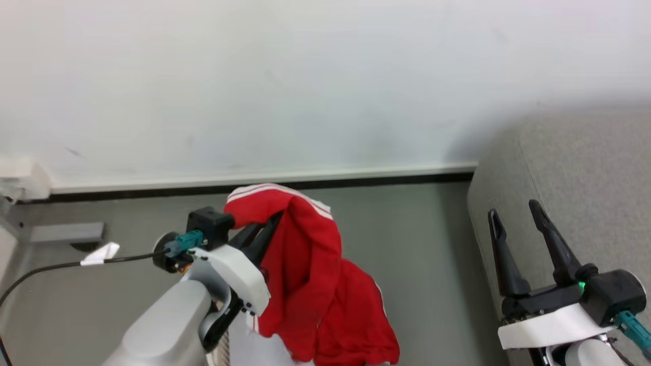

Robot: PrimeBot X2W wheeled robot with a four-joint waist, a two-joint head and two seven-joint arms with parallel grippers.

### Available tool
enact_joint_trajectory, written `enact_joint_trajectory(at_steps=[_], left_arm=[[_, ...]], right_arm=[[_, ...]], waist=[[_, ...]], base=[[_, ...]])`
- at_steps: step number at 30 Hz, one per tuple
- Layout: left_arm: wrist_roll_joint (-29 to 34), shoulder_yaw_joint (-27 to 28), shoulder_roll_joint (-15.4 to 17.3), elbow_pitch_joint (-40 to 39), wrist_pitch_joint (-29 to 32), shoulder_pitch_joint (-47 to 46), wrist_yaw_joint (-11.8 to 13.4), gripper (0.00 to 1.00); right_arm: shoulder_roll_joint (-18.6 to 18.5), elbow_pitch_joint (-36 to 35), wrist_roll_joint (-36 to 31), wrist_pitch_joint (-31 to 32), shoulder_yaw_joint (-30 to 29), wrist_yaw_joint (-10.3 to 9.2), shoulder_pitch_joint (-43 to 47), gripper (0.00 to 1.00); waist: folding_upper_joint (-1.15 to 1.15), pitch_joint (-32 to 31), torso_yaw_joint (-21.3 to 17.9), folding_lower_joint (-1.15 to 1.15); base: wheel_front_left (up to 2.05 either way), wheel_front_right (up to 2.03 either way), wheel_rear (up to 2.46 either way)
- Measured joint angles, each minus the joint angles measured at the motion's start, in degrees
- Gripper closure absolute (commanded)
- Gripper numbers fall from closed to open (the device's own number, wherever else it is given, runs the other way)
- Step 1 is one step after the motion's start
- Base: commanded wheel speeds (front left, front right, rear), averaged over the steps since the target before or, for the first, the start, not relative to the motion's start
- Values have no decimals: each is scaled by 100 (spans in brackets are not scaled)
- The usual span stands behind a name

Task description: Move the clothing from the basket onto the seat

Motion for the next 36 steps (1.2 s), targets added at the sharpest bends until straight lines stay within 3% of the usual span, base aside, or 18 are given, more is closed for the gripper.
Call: enact_joint_trajectory(at_steps=[6,16,31,36], left_arm=[[82,162,53,-622,4,-84,101,100],[63,293,151,-1626,339,-351,378,100],[-44,163,129,-2049,575,-339,469,100],[-51,58,60,-2164,619,-336,444,100]], right_arm=[[-35,23,111,0,125,0,167,0],[-49,33,152,0,445,0,296,0],[-140,192,519,0,1503,0,197,0],[-116,563,586,1,1830,0,-47,0]], waist=[[0,-387,162,0],[-1,-503,225,1],[-1,-620,428,2],[-1,-643,604,2]], base=[[0,0,0],[0,0,0],[0,0,0],[0,0,0]])
